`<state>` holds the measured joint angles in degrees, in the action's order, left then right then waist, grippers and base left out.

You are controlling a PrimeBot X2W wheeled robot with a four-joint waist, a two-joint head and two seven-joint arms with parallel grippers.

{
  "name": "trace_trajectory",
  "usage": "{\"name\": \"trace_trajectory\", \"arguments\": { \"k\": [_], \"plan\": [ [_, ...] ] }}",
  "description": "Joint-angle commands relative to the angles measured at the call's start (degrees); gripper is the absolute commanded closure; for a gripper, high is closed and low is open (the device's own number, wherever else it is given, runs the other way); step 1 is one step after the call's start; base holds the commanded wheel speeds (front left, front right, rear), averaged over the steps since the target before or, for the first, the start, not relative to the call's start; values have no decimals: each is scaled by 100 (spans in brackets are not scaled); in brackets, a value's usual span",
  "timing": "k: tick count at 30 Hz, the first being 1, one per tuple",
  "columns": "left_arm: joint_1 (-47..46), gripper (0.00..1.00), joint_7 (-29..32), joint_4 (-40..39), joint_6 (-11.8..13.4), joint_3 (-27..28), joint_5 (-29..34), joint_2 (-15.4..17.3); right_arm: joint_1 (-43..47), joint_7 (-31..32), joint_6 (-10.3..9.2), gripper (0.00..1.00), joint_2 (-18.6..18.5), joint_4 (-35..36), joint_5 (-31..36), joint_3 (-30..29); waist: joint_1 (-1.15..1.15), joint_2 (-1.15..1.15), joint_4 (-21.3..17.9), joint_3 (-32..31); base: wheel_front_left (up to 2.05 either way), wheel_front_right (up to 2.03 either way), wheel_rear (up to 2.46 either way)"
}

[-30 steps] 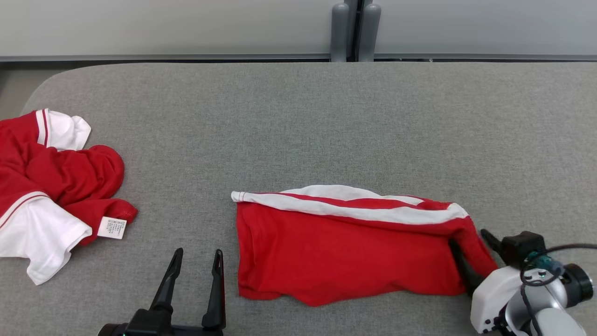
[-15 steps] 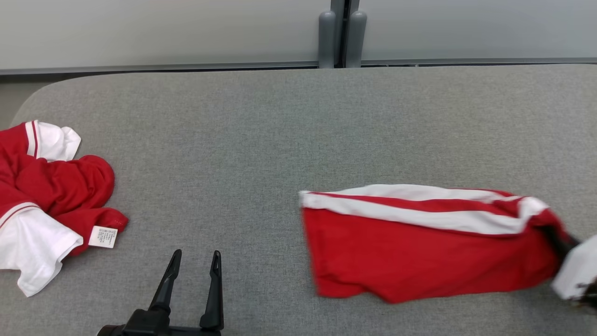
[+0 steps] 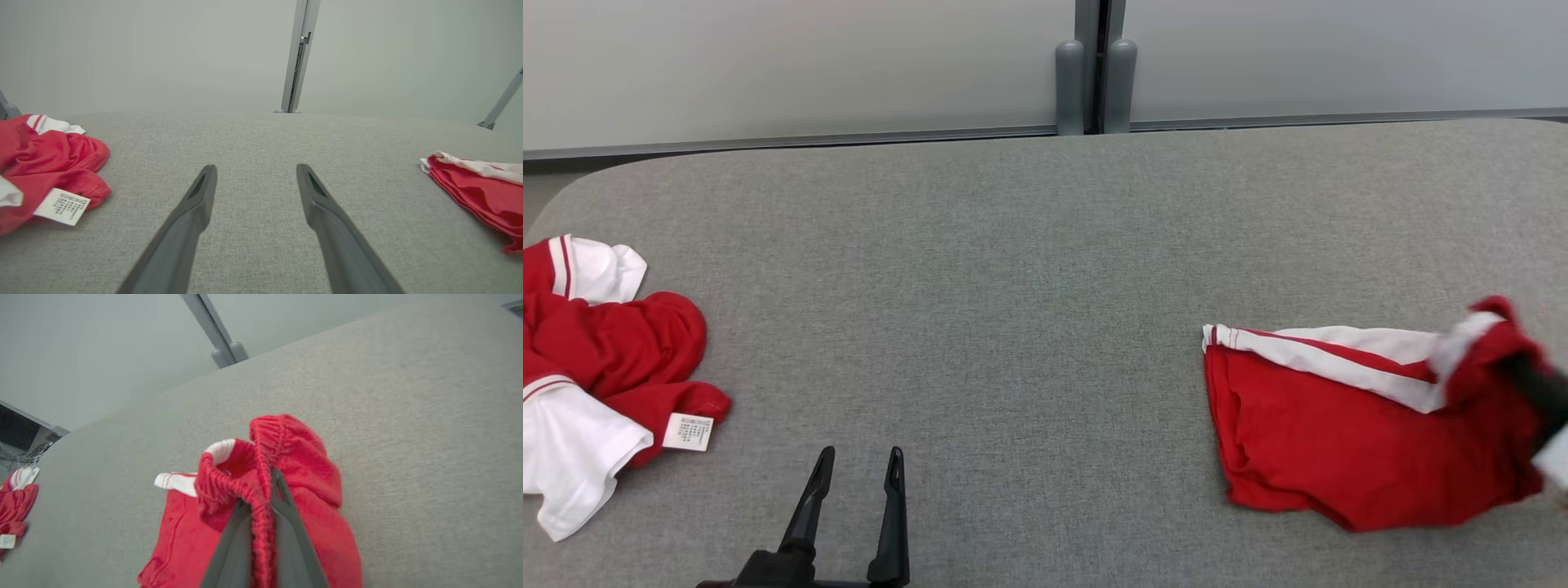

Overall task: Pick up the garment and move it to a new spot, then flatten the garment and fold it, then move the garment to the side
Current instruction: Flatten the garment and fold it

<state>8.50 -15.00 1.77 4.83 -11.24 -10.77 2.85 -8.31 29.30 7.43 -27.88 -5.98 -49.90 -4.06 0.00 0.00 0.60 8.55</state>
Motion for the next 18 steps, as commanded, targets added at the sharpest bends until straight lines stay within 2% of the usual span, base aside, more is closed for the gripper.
{"name": "trace_trajectory", "arguments": {
  "k": [1,5,6,7,10,13,18],
  "plan": [
    [43,0,-25,-31,69,-3,-55,15,122,259,10,100,340,630,-59,170,0,0,-53,27,0,0,0],
    [-7,0,-25,16,53,-72,-31,16,124,497,10,100,1110,1299,365,668,0,0,-94,73,0,0,0],
    [-31,0,-25,19,61,-82,-29,18,78,499,10,100,1365,1303,487,784,0,0,-100,81,0,0,0],
    [-31,0,-25,19,61,-82,-29,18,78,499,10,100,1365,1303,487,784,0,0,-100,81,0,0,0],
    [-109,0,-25,49,50,-125,-13,16,-100,348,9,100,1811,1050,1006,1053,0,0,-53,101,0,0,0],
    [-154,0,-25,112,-3,-142,20,20,-245,114,10,100,2091,651,1534,1281,0,0,58,85,0,0,0],
    [-154,0,-25,166,28,-105,-33,16,-425,-211,10,100,2229,148,2066,1521,0,0,222,55,0,0,0]
  ]
}}
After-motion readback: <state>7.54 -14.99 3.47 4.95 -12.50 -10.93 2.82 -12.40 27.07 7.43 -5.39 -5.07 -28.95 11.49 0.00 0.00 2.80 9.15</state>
